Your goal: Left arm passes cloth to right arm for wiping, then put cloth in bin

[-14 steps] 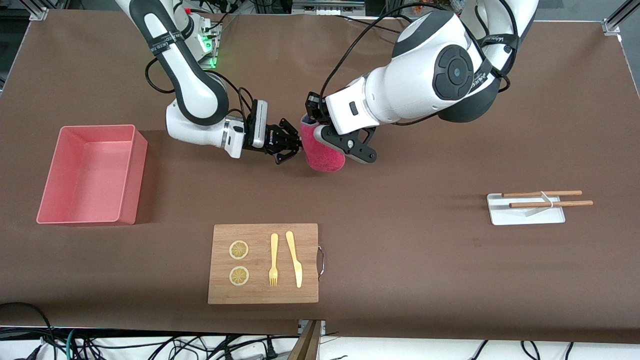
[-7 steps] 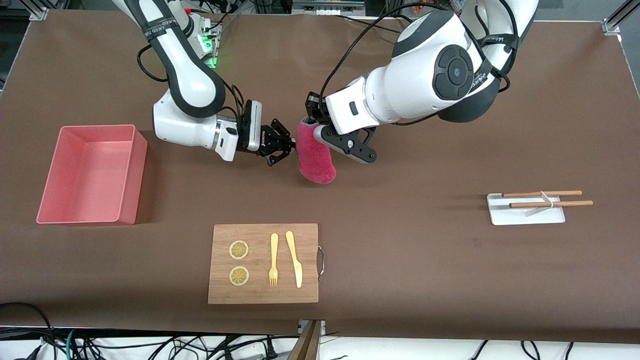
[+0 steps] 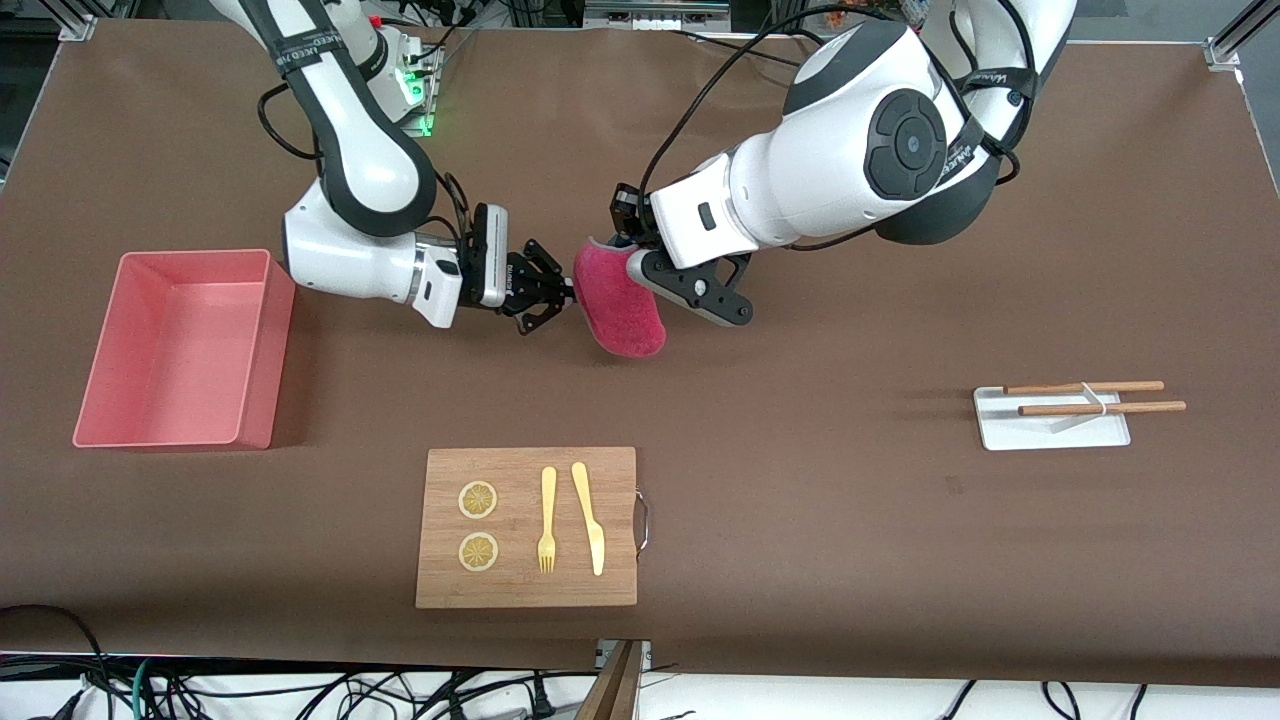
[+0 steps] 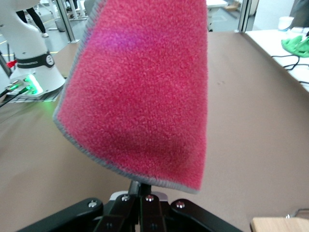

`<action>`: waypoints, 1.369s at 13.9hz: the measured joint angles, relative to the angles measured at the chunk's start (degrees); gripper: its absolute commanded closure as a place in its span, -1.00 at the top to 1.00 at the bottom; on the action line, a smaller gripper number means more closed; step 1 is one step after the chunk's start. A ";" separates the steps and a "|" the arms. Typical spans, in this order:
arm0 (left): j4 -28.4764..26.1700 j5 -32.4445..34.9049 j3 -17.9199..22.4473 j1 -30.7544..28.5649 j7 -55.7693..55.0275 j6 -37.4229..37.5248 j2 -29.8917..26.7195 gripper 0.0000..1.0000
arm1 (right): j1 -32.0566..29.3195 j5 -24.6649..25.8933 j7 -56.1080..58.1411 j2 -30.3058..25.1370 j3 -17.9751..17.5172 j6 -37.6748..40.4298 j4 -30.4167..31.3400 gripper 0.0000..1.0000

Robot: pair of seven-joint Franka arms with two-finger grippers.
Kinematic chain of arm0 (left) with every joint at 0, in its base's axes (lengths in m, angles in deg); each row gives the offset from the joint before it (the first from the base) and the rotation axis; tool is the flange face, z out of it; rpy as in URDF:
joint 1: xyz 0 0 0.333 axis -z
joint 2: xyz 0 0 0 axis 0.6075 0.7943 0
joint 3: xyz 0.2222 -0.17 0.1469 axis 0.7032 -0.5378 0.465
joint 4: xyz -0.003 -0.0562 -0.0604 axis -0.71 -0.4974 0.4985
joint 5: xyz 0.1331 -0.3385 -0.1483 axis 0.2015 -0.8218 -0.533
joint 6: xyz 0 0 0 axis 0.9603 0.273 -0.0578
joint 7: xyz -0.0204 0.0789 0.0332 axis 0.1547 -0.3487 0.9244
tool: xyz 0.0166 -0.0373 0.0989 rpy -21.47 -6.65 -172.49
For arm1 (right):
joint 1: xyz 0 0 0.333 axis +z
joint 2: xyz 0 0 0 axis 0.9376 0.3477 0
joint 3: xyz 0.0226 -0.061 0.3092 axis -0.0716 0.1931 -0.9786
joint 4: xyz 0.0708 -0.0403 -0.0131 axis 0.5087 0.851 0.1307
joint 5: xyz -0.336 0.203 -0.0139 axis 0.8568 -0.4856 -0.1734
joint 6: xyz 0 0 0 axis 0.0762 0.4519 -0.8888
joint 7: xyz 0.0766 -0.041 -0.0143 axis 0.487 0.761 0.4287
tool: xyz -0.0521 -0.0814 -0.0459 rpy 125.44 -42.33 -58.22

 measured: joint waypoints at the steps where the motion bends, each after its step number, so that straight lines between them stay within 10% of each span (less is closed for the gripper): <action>1: 0.00 0.00 -0.01 0.00 0.00 0.00 0.00 -1.00 | -0.02 1.46 -1.16 -0.53 0.70 1.29 -0.17 -1.00; 6: 0.00 0.00 -0.01 0.00 0.00 0.00 0.00 -1.00 | -0.13 8.64 -7.41 -1.99 3.61 7.95 -2.01 -1.00; 7: 0.00 0.00 -0.01 0.01 0.00 0.00 0.00 -0.61 | -0.16 9.59 -8.51 -2.24 3.90 8.82 -2.33 -1.00; 8: 0.00 0.00 -0.02 0.01 -0.27 0.00 0.00 0.98 | -0.16 10.29 -9.27 -2.47 4.17 9.54 -2.56 -1.00; 19: 0.07 2.17 0.05 0.85 -3.11 0.20 -1.19 1.00 | -0.25 24.18 -25.92 -4.51 4.81 14.18 -5.16 -1.00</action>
